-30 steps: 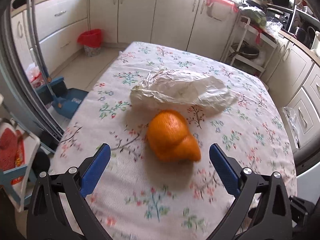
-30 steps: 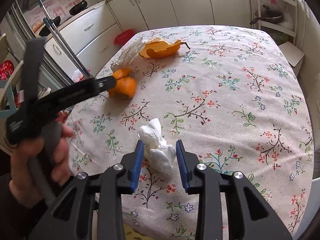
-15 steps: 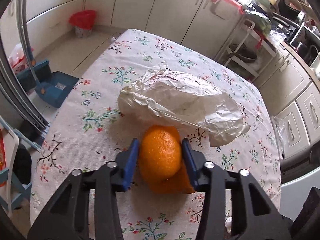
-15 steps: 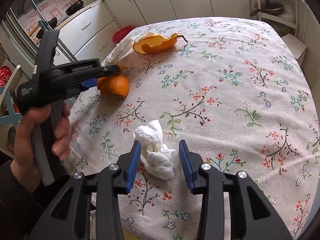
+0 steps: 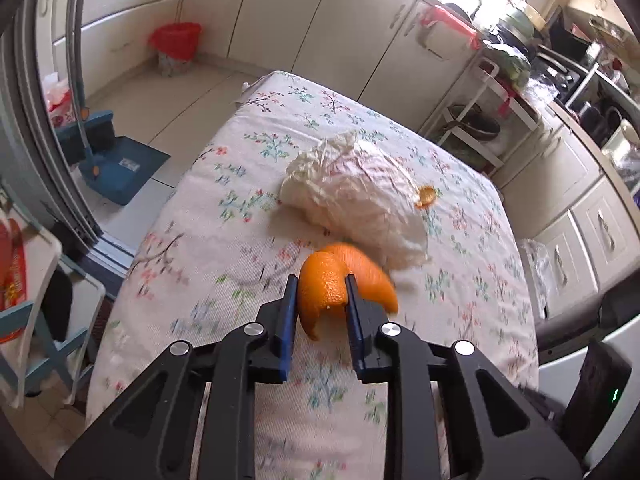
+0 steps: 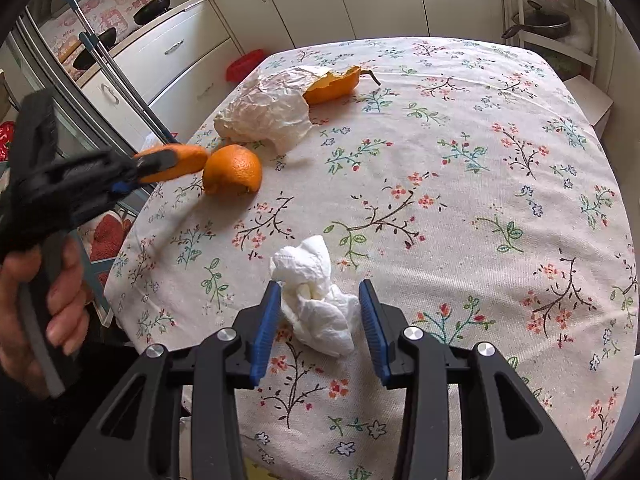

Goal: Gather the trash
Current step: 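Grasp the orange peel with the left tool while the right tool holds the tissue, then carry the orange peel and tissue ball down over the yellow bucket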

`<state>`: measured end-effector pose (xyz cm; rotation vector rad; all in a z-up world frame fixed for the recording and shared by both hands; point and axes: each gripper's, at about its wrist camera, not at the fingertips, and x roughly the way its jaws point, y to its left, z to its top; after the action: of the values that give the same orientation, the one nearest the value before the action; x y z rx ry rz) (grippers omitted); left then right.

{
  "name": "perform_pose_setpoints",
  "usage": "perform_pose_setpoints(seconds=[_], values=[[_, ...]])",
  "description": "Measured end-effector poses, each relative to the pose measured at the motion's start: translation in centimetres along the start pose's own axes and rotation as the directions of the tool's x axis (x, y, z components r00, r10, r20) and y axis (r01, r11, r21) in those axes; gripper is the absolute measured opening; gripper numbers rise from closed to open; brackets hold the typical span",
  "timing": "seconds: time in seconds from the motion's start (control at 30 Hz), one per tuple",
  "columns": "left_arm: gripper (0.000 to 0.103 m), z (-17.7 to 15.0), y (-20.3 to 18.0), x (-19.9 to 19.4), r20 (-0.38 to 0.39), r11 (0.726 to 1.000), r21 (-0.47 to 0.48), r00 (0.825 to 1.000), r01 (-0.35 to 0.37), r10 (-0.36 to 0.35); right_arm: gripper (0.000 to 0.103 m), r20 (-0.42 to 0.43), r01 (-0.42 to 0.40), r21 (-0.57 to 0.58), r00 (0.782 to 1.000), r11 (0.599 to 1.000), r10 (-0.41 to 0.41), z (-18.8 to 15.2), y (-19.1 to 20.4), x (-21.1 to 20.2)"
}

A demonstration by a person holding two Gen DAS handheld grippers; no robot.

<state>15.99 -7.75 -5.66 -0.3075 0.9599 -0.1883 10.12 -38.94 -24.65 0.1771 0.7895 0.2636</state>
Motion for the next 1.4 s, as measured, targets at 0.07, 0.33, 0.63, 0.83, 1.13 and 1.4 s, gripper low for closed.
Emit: perform_pose_setpoints(seconds=[0.07,0.33,0.63,0.83,1.13,1.4], values=[[0.021,-1.3,-0.4,-0.8,0.001,0.999,0.036,1.0,-0.017,0.017,0.04,0.0,-0.001,0.003,1.0,1.0,0.001,0.0,0.0,-0.1],[0.021,-5.2,-0.9,-0.7,-0.048,0.989,0.129,0.996,-0.067,0.074,0.048,0.016,0.019,-0.013,1.0,1.0,-0.018,-0.5,0.7,-0.9],[0.034,-6.2,-0.7,-0.2,-0.055,0.984,0.148,0.993,-0.099,0.108,0.048,0.017,0.032,-0.026,0.999,0.999,-0.032,-0.7,0.9,-1.1],[0.04,-6.3,-1.1,0.0,-0.051,0.979,0.165,0.99,-0.119,0.129,0.048,0.025,0.04,-0.034,0.999,0.999,-0.039,-0.6,1.0,-1.6],[0.045,-5.7,-0.2,-0.2,-0.035,0.984,0.128,0.991,-0.121,0.126,0.049,0.008,0.043,-0.033,0.999,0.999,-0.043,-0.8,0.9,-1.1],[0.015,-5.4,0.5,-0.8,-0.022,0.988,0.115,0.994,-0.102,0.105,0.035,-0.001,0.038,-0.038,0.999,0.999,-0.038,-0.8,0.9,-0.8]])
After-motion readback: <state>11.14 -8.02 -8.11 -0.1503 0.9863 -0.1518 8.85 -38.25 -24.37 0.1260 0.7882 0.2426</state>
